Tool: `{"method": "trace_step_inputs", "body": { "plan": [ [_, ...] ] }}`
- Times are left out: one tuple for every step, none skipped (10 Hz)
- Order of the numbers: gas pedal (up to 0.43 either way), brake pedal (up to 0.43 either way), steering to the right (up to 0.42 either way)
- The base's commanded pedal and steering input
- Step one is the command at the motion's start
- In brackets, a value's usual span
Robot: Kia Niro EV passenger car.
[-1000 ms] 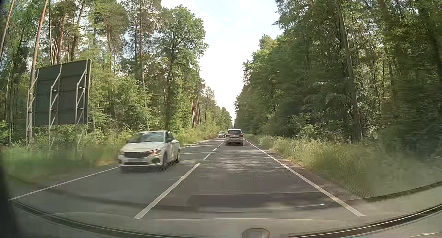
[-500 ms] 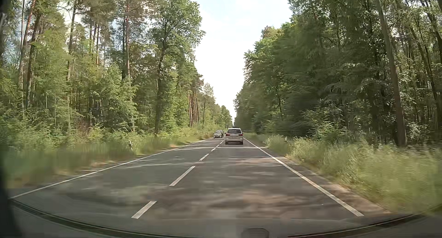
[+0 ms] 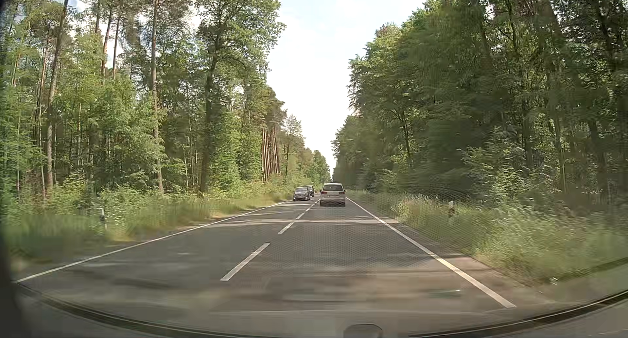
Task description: Follow the waypoints while adhering to traffic rules and regulations
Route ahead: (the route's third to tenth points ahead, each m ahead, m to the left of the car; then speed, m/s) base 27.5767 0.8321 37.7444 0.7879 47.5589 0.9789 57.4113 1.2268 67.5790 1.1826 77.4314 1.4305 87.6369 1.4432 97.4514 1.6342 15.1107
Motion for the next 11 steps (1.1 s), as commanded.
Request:
{"method": "trace_step_inputs", "body": {
  "plan": [
    [0.169, 0.030, -0.001],
    [0.169, 0.037, -0.001],
    [0.169, 0.037, -0.001],
    [0.169, 0.037, -0.001],
    [0.169, 0.037, -0.001],
    [0.169, 0.037, -0.001],
    [0.169, 0.030, -0.001],
    [0.169, 0.037, -0.001],
    [0.169, 0.037, -0.001],
    [0.169, 0.037, -0.001],
    [0.169, 0.037, -0.001]
  ]
}}
